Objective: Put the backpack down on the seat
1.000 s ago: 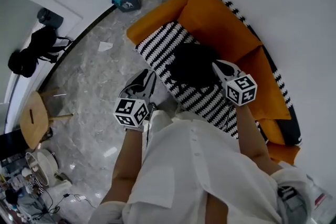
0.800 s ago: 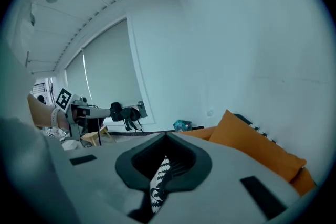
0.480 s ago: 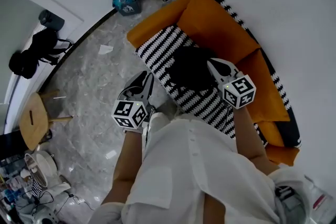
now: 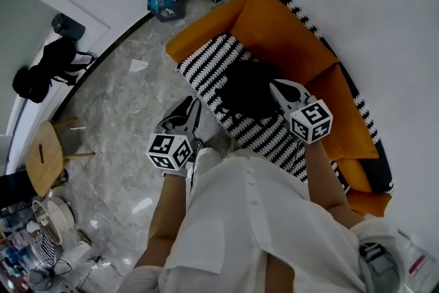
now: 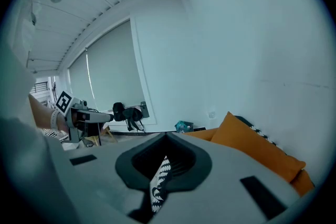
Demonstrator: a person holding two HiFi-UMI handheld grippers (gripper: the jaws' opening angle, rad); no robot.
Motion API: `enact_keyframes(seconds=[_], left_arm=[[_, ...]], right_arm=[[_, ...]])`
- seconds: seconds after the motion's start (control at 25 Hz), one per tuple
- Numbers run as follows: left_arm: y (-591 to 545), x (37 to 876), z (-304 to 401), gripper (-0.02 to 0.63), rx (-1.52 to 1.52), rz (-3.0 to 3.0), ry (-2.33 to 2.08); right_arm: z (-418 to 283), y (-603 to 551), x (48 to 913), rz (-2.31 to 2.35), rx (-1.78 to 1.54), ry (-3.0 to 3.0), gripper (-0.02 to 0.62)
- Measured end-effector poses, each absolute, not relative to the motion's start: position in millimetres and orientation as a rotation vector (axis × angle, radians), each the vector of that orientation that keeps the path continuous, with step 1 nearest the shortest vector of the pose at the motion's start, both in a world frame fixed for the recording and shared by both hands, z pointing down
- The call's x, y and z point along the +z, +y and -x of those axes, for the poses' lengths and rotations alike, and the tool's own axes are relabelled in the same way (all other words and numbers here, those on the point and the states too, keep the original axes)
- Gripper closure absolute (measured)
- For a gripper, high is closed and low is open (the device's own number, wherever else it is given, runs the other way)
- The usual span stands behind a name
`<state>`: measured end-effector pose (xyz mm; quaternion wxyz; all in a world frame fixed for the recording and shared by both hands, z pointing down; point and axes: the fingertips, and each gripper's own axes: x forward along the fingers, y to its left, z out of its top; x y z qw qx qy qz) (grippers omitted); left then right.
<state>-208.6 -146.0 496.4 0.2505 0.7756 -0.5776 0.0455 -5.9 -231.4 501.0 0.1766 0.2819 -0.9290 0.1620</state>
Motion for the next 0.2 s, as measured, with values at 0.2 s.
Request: enact_keyframes(seconds=[0.2], left_arm=[[-142.7, 495.0, 205.1, 0.502, 0.121, -2.117, -1.572]], right_arm=[[6.7, -229.0, 499.4, -0.787, 0.450, -2.637, 0.577]])
